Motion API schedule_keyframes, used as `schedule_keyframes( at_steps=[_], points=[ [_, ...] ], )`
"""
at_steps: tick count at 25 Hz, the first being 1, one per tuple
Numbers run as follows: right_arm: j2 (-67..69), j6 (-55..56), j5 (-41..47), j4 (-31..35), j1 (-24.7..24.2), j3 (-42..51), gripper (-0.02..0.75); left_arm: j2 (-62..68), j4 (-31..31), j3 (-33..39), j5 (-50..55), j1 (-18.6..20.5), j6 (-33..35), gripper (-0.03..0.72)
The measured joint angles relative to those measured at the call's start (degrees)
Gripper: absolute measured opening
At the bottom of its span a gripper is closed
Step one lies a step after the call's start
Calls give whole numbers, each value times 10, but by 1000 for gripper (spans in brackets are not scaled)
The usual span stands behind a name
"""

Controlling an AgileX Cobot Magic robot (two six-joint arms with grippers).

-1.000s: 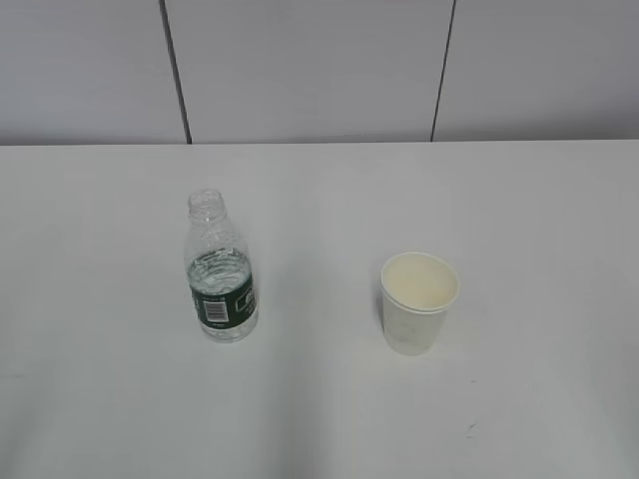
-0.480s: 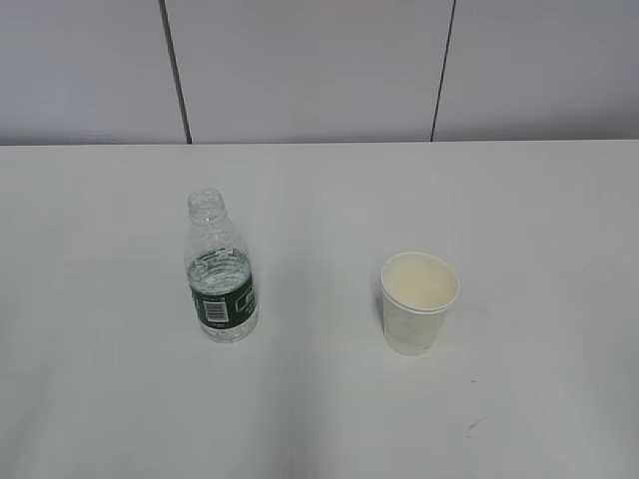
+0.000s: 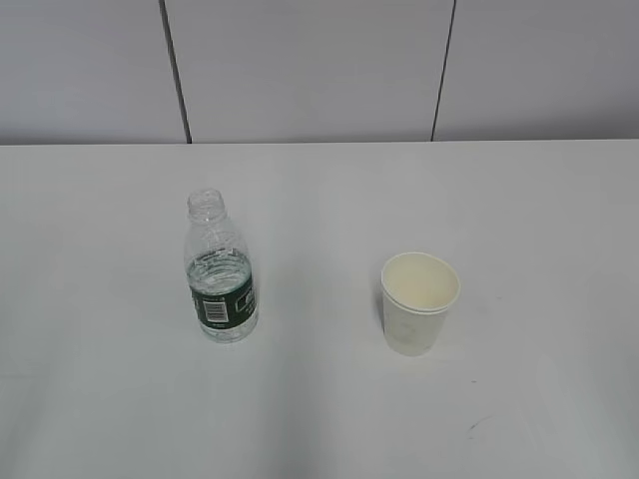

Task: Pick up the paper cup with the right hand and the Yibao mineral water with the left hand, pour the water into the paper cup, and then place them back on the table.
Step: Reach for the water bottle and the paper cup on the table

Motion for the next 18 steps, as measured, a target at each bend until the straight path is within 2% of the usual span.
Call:
schedule_keyframes(
  at_steps=[6, 8, 10, 13, 15, 18],
  points=[
    [4, -2, -25, -1, 0, -8, 573, 8, -8, -7, -24, 0, 4, 573],
    [21, -11, -98, -1, 0, -14, 573, 16, -25, -12, -99, 0, 25, 564],
    [53, -21, -176, 8, 0, -15, 573, 32, -46, -11, -179, 0, 86, 548],
    [113, -53, -296, 54, 0, -12, 573, 69, -104, 11, -301, 0, 181, 522],
    [152, -87, -362, 99, 0, -4, 573, 100, -158, 37, -386, 0, 205, 510],
    [224, -146, -415, 168, 0, 13, 573, 155, -191, 78, -478, 0, 216, 497]
  ],
)
